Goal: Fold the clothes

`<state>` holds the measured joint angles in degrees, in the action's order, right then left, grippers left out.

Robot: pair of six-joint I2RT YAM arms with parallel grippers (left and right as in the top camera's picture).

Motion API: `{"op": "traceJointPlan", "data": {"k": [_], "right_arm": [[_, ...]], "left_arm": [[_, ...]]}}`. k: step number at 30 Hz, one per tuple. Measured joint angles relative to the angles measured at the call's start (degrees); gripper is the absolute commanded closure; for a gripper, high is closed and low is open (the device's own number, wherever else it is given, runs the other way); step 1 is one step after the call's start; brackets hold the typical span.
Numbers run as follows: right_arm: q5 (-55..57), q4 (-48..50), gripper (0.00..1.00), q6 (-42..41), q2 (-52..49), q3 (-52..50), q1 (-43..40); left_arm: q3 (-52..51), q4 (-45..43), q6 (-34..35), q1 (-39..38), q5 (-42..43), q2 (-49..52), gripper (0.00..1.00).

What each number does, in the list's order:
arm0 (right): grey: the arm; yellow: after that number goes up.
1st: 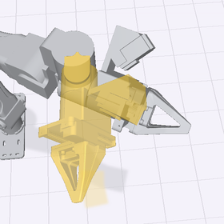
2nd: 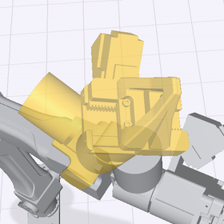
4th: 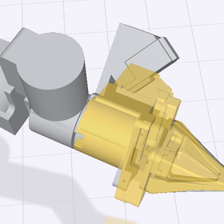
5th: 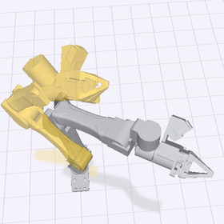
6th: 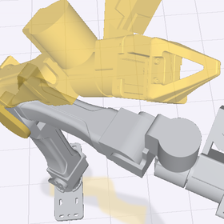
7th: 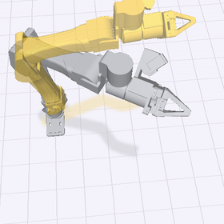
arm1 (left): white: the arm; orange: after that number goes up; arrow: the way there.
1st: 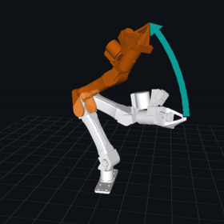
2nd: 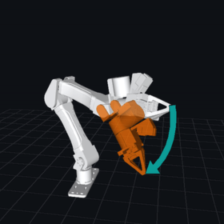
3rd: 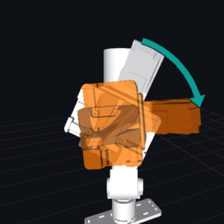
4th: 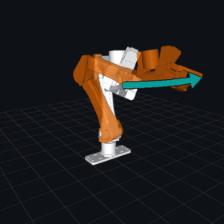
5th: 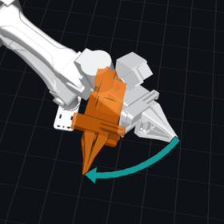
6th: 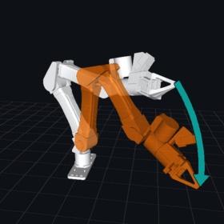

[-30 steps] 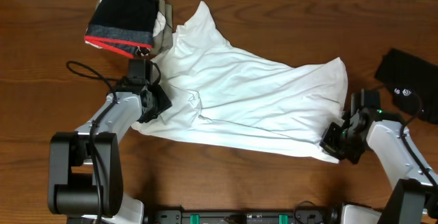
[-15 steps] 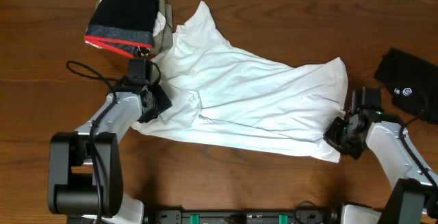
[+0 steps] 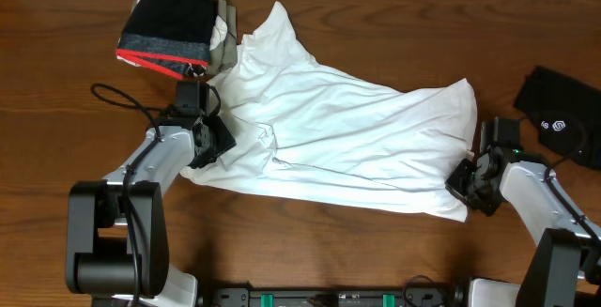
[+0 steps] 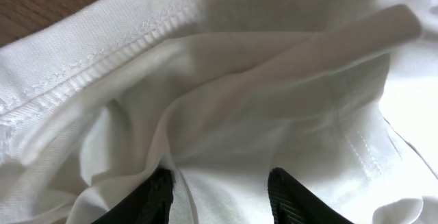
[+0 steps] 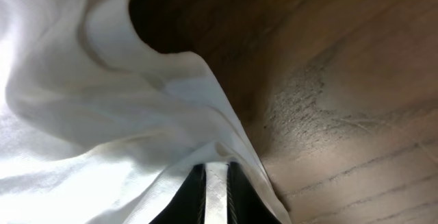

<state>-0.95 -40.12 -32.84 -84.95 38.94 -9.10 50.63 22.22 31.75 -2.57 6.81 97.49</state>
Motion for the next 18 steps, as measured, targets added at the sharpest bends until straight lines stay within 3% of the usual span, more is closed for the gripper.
{"op": "traceJointPlan", "data": {"k": [16,18], "right_arm": [[3.5,-5.1,0.9,0.2,-1.3,1.5,-6.7],[3.8,-7.2,0.9,0.3,-1.6,3.0,-6.7]], "left_arm": [[0.1,2.5,0.0,5.7,-0.2,-1.0,0.47],[0.1,3.1,0.0,5.8,-0.7,-2.3,0.42]]}}
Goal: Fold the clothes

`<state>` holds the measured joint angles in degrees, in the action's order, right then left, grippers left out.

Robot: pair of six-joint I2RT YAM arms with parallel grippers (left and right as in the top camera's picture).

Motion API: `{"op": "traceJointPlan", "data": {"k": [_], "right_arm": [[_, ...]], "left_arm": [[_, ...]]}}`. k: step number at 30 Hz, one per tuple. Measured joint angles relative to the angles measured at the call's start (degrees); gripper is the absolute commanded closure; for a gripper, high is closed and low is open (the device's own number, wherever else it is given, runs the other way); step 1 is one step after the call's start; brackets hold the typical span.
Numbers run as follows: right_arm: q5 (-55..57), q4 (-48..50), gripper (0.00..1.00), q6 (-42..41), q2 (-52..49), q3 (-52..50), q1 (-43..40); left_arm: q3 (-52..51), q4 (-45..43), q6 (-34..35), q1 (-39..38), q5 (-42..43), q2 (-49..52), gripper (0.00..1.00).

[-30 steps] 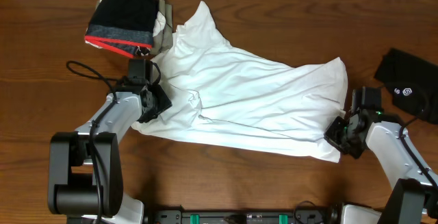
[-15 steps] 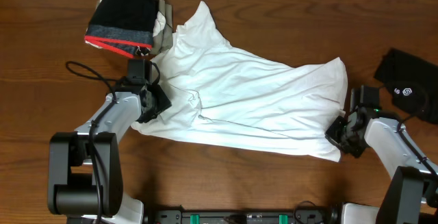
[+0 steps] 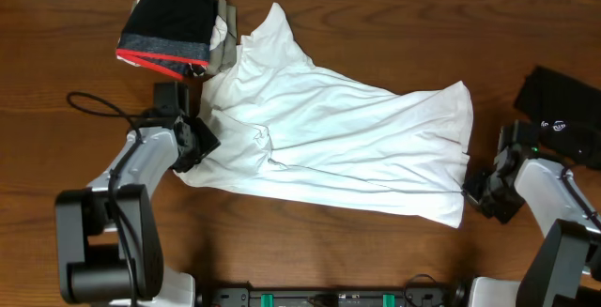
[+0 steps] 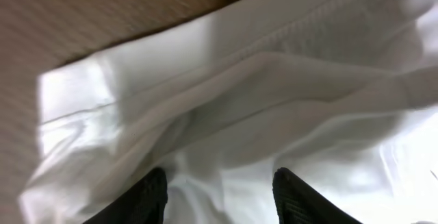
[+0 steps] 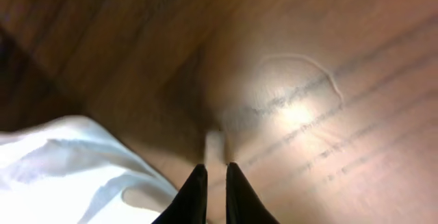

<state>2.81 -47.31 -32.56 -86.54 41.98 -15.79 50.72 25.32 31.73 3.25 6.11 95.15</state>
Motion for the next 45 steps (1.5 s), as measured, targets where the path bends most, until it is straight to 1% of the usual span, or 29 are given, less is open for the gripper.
{"op": "traceJointPlan", "data": {"k": [2,4,6,8,9,11,12,14,16,18,20,22,26,31,37,39,41,44,45], "right_arm": [[0.3,-3.0,0.89,0.1,-0.1,3.1,0.0],[0.5,-5.6,0.89,0.1,-0.1,6.3,0.0],[0.7,-9.5,0.83,0.1,-0.1,10.2,0.0],[0.7,-12.8,0.78,0.3,0.1,13.7,0.0],[0.5,-14.1,0.69,0.9,0.2,15.3,0.0],[-1.4,-15.1,0.3,2.9,0.7,17.5,0.0],[-3.3,-15.3,0.19,5.0,1.1,18.1,0.0],[-8.4,-15.7,0.07,9.8,1.6,18.4,0.0],[-14.3,-16.5,0.01,15.1,1.7,18.3,0.1],[-18.9,-16.5,0.01,18.9,1.7,17.6,0.5],[-21.9,-15.8,0.01,21.0,1.7,16.4,1.2],[-24.1,-14.7,0.01,22.0,1.7,14.7,1.9],[-26.4,-11.4,0.01,22.3,1.7,10.6,2.5],[-27.1,-9.0,0.01,21.1,1.7,7.1,2.5],[-27.8,-8.4,0.01,19.8,1.7,7.0,2.5],[-27.8,-8.9,0.01,19.6,1.7,8.0,2.5],[-27.5,-10.2,0.01,19.1,1.6,10.5,2.7],[-26.1,-12.0,0.01,18.1,1.6,17.1,3.4],[-25.0,-12.7,0.01,17.6,1.6,20.3,3.8]], "left_arm": [[0.0,0.2,-0.4,0.0,-0.3,-2.6,0.27],[0.0,0.5,-0.7,0.0,-0.6,-6.0,0.21],[0.0,1.3,-0.9,0.0,-0.6,-10.7,0.12],[0.0,2.4,-1.1,0.0,-0.6,-15.5,0.09],[0.0,3.2,-1.2,0.0,-0.6,-17.8,0.06],[0.0,5.1,-1.5,0.0,-0.5,-21.8,0.02],[0.0,6.1,-1.6,0.0,-0.2,-23.5,0.02],[0.0,8.6,-1.8,0.0,1.7,-26.2,0.01],[0.0,10.6,-2.5,0.0,5.1,-27.5,0.0],[0.0,12.8,-3.4,-0.3,8.8,-27.5,0.0],[0.0,14.6,-3.9,-1.1,11.0,-27.3,0.0],[0.0,15.8,-4.5,-3.0,12.7,-27.3,0.0],[0.0,15.2,-4.7,-8.0,14.7,-27.3,0.0],[0.0,10.6,-2.9,-12.8,15.7,-27.3,0.01],[0.1,1.1,3.3,-14.7,16.2,-27.1,0.05],[1.7,0.2,4.9,-14.7,16.2,-25.9,0.05],[5.5,0.3,6.1,-14.7,16.2,-23.1,0.05],[14.6,2.6,7.1,-14.7,16.1,-16.7,0.05],[19.1,4.1,7.1,-14.7,16.0,-13.2,0.04]]}}
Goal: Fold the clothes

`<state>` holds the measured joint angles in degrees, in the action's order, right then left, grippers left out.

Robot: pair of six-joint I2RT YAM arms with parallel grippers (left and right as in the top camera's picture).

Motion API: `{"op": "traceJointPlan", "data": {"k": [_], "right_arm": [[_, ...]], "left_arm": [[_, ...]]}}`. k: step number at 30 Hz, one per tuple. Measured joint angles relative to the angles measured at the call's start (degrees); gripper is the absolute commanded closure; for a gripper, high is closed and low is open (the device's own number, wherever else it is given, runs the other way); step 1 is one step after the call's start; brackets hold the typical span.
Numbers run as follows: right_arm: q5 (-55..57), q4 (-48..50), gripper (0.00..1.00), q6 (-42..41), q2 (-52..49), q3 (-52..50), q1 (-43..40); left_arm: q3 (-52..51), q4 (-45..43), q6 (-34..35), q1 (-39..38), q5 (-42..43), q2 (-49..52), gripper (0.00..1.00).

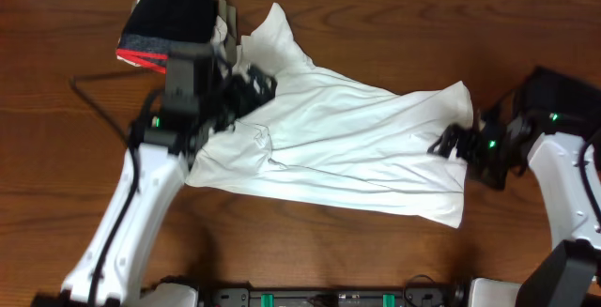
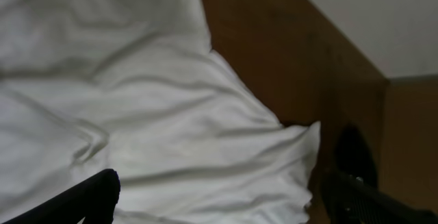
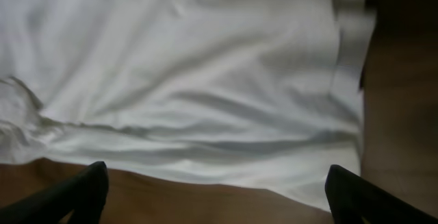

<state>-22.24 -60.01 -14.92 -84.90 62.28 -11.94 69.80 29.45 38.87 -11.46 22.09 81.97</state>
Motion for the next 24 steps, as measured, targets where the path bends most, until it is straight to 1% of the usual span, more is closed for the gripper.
{"op": "traceJointPlan", "data": {"k": [7,11,13,16,20,24], "right_arm": [[4.8,-1.4,0.01,-3.7,-0.5,17.9,0.4],[5.8,-2.1,0.01,-4.7,-5.2,26.8,0.4],[6.2,-4.1,0.01,-5.0,-10.0,31.4,0.4],[6.8,-7.4,0.02,-5.0,-18.8,38.6,1.0],[7.1,-8.8,0.02,-4.7,-28.8,46.5,3.0],[7.2,-8.8,0.01,-4.3,-33.2,49.6,4.7]], "left_arm": [[25.9,10.4,-0.1,0.5,-1.8,21.5,0.05],[38.2,13.7,0.2,1.0,-2.7,32.0,0.05],[43.3,14.5,0.3,1.5,-2.8,37.0,0.05],[47.7,14.3,0.3,2.0,-3.0,43.0,0.05],[48.6,10.8,0.4,2.3,-3.0,47.6,0.07],[48.6,5.7,1.9,2.3,-3.1,50.7,0.11]]}}
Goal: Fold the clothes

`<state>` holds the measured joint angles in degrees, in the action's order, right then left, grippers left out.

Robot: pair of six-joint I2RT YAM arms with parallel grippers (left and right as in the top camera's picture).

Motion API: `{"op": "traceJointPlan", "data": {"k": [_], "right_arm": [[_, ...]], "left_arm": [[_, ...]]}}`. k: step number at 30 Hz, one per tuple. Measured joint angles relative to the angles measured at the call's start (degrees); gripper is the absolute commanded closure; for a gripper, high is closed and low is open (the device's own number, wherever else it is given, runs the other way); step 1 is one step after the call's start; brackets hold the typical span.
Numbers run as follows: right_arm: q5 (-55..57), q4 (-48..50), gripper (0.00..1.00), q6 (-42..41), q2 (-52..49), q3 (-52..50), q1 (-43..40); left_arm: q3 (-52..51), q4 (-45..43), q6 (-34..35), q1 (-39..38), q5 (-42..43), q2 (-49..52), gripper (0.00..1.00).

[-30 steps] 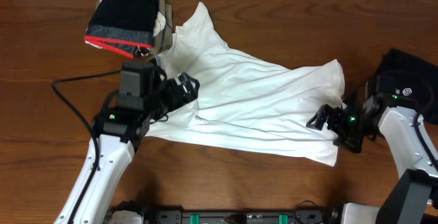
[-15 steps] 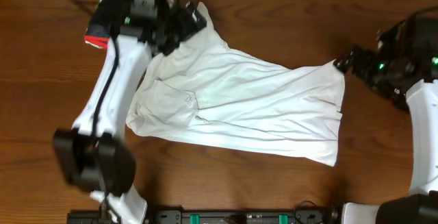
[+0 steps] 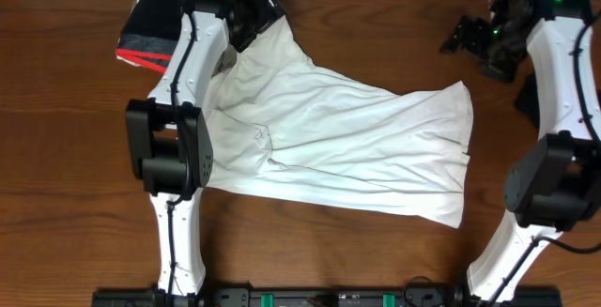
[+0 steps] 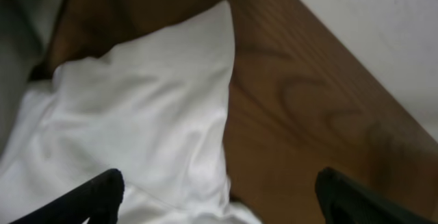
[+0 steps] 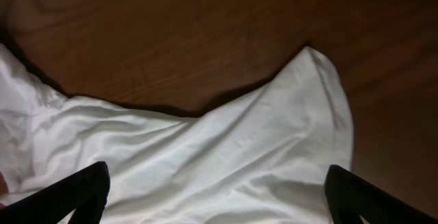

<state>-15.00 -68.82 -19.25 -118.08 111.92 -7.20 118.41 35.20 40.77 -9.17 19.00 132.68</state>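
A white garment (image 3: 329,138) lies spread and wrinkled across the middle of the wooden table. Its far left corner (image 4: 164,107) comes to a point near the table's back edge. My left gripper (image 3: 258,11) hovers over that corner, its fingers (image 4: 96,196) wide apart with nothing between them. My right gripper (image 3: 467,37) hangs high over the far right side. It is open too, and looks down on the garment's far right corner (image 5: 321,94).
A pile of dark clothes (image 3: 164,21) with a grey and red band sits at the back left, touching the white garment. A black item (image 3: 524,96) lies at the right edge, mostly hidden by my right arm. Bare wood (image 3: 75,157) shows around the garment.
Both arms have moved from above the garment's left and right parts to the far side of the table. Both grippers stay open. The garment has not shifted.
My left gripper sat open on the garment's left edge while the right was shut on its near right corner. The right then stood shut over bare wood, off the cloth. Later both were open above the garment, and now both are at the back.
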Motion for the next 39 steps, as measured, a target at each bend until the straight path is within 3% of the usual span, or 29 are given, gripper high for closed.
{"op": "traceJointPlan", "data": {"k": [8,19,39], "right_arm": [[6.7,-2.5,0.01,0.3,-0.5,0.9,0.7],[9.9,-3.7,0.01,1.5,-0.5,0.9,0.7],[10.4,-5.2,0.01,1.9,-0.5,0.7,0.8]], "left_arm": [[0.0,-2.5,0.3,-1.9,-3.5,2.2,0.11],[5.3,2.1,-8.1,-7.5,-16.1,2.6,0.11],[5.3,-2.5,-12.5,-7.3,-23.9,8.7,0.1]]}}
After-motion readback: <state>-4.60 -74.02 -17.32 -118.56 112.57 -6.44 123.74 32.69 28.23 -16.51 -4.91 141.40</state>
